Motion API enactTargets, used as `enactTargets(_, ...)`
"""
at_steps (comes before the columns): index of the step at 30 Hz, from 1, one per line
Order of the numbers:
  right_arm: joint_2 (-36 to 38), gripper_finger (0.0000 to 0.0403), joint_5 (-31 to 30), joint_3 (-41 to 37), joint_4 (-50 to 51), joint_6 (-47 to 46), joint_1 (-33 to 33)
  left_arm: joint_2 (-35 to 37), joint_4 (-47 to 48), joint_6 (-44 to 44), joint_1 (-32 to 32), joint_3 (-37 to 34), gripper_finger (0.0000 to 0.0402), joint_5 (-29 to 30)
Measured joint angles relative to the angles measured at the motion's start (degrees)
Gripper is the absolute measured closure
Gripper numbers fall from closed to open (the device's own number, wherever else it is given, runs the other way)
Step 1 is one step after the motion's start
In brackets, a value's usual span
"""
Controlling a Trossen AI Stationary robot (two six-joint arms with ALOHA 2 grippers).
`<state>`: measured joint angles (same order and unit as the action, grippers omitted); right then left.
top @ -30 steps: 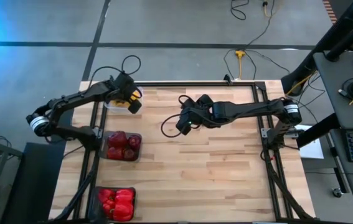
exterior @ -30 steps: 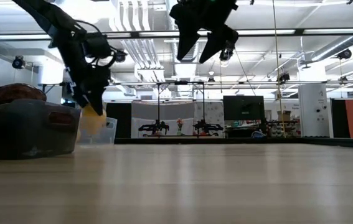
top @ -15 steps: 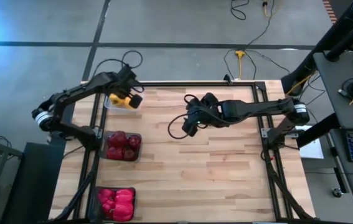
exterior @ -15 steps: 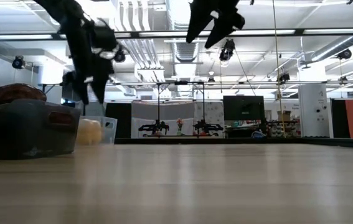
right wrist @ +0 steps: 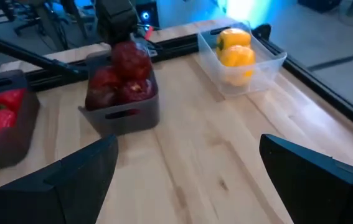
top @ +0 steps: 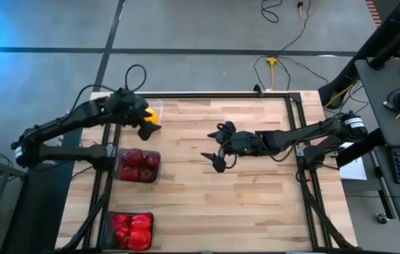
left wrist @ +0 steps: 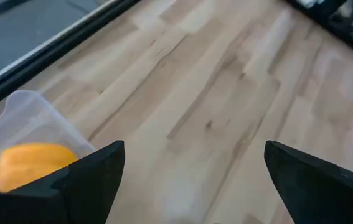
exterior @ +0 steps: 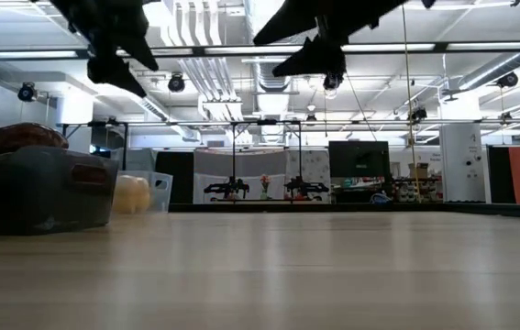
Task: Sort produce into baskets
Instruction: Return to Home Position
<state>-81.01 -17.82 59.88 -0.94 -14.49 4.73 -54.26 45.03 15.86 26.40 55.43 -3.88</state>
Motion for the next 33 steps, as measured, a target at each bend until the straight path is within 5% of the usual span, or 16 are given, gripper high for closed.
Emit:
enactTargets(9,-0.31,0.0024,-0.18,-4.04,-1.62,3.79,-0.98,2.02,-6.73,1.34,-2.05,-0.03,0.0036,0.41)
enactTargets(13,1.83,0.0024,0.21,-8.14,-5.87,8.61,-0.84,1.88,-9.86,-5.73,-2.56,-0.08,0.0036,0.19)
enactTargets(20,15.32,0.0024,8.17,-23.93,-20.99,13.08,-1.01,3.75,-11.18,-10.37,-6.68,-1.35,0.0036,0.11)
enactTargets(27,29.11,0.0024,9.26,-32.45,-15.52,14.61,-1.02,13.1,-16.88,-12.37,-10.31,-9.93,0.0036,0.04)
enactTargets(33,37.06,0.0024,18.66,-38.3,-18.14,20.27,-1.77,24.68,-24.22,-11.78,-13.59,-20.57,0.0036,-2.11)
